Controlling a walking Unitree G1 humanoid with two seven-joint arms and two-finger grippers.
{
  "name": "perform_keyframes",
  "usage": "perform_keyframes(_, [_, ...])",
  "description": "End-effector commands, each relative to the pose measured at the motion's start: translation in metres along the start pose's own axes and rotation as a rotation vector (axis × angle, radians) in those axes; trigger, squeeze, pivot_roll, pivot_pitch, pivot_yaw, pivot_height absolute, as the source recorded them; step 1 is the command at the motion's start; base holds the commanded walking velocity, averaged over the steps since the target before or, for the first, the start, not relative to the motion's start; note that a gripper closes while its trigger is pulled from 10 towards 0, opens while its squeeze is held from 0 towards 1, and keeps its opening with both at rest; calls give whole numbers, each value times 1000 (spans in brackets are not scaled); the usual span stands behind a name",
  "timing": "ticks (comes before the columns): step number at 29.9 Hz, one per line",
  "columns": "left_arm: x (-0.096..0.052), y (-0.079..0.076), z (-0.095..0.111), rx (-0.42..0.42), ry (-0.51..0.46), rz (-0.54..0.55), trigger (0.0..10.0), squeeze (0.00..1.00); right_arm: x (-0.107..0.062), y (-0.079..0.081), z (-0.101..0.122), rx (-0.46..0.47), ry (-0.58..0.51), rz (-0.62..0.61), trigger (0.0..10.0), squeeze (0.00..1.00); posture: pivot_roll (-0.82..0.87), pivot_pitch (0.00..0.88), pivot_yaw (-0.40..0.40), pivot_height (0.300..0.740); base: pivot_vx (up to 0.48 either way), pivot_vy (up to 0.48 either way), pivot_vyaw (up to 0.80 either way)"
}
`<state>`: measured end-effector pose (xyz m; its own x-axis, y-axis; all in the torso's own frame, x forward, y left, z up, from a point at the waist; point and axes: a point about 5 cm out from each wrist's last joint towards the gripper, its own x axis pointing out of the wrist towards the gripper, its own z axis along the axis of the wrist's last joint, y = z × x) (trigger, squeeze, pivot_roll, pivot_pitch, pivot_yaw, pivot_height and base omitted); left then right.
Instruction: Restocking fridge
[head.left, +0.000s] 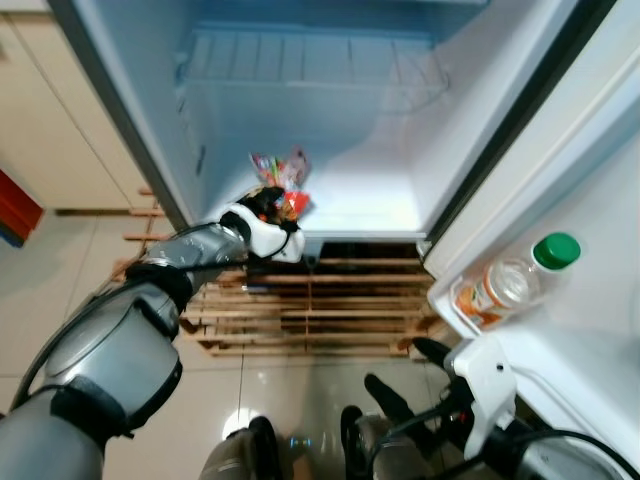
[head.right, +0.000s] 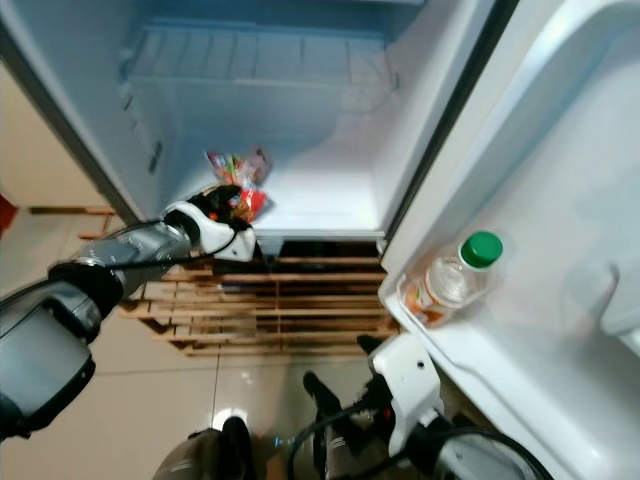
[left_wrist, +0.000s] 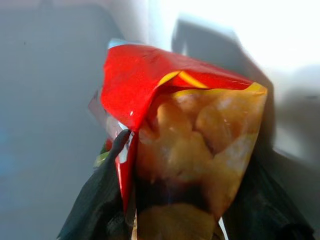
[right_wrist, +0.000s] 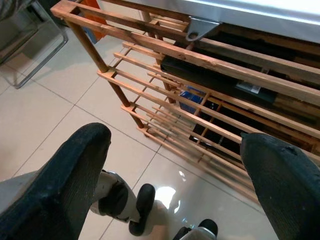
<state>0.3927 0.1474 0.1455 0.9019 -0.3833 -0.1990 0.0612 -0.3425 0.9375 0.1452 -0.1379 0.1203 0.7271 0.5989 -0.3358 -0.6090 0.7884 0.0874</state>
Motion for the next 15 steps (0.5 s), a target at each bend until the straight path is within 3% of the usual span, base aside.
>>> perform_keyframes(1, [-4,-7,-7,56,21,-33,10000,1000,-3,1,4,0,-8,-1,10000,0,-511,288,-17,740,0,0,0])
perform_keyframes(10, [-4,11,-18,135,23,85,10000,1000,0,4,2,13,-3,-3,10000,0,-499,276,-4,740,0,0,0])
perform_keyframes(15, [-2,33,-19,75,-8,198,10000,1000,3,2,1,14,-5,-7,10000,0,-473,256,0,740,0,0,0])
